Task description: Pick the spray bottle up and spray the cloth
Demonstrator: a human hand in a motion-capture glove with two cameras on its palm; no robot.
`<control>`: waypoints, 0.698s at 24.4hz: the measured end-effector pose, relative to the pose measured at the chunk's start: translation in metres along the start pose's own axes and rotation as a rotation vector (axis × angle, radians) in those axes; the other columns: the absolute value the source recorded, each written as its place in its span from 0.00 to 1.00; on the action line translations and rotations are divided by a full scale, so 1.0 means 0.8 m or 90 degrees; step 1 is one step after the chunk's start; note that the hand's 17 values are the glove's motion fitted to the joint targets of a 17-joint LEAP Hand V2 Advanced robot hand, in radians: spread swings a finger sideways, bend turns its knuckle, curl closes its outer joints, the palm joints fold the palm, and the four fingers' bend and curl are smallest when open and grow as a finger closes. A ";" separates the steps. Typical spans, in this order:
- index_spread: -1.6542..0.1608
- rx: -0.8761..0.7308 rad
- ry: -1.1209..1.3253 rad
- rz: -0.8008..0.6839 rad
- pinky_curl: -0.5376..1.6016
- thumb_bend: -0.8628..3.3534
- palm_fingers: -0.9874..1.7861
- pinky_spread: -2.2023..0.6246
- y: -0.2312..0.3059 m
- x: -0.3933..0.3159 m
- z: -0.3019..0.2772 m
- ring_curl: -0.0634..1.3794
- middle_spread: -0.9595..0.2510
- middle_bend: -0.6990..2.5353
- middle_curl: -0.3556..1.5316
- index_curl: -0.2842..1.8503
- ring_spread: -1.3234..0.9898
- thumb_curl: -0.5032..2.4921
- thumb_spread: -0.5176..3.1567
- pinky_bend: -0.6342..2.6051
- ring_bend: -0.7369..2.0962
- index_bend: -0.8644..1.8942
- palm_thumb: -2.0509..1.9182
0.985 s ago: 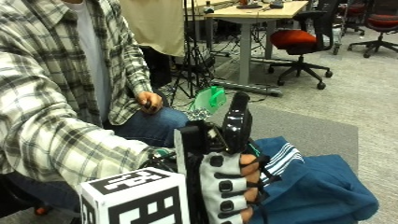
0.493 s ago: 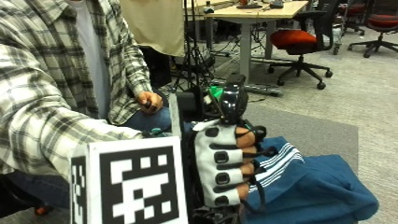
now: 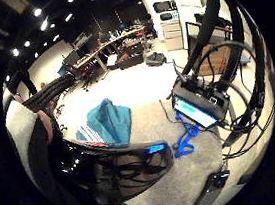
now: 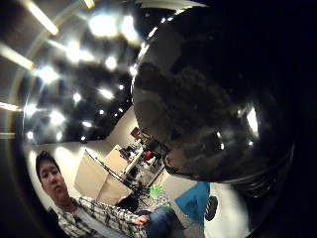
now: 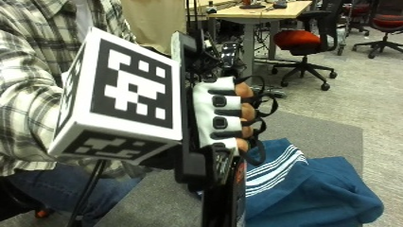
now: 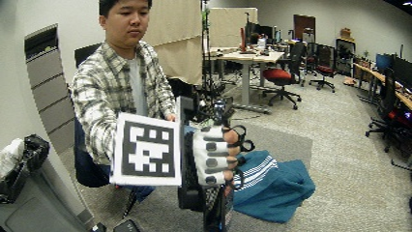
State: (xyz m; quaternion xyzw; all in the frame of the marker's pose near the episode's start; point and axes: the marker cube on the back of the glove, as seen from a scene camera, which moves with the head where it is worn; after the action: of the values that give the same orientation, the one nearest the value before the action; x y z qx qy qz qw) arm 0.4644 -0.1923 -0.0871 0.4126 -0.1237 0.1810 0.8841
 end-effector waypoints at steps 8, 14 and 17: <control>0.77 -0.050 0.059 -0.051 0.44 0.20 0.84 0.71 -0.007 -0.029 0.011 0.37 0.69 0.40 0.46 0.39 0.48 0.43 0.20 0.35 0.48 0.44 0.78; 0.77 -0.092 0.099 -0.091 0.45 0.20 0.84 0.71 -0.008 -0.051 0.030 0.38 0.69 0.40 0.46 0.39 0.48 0.43 0.20 0.34 0.48 0.44 0.78; 0.77 -0.117 0.117 -0.110 0.45 0.20 0.84 0.71 -0.005 -0.061 0.042 0.38 0.69 0.41 0.46 0.39 0.48 0.43 0.20 0.34 0.48 0.44 0.78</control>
State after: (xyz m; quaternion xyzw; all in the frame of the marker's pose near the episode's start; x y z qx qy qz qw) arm 0.4201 -0.2313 -0.0868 0.3209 -0.0221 0.1289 0.9381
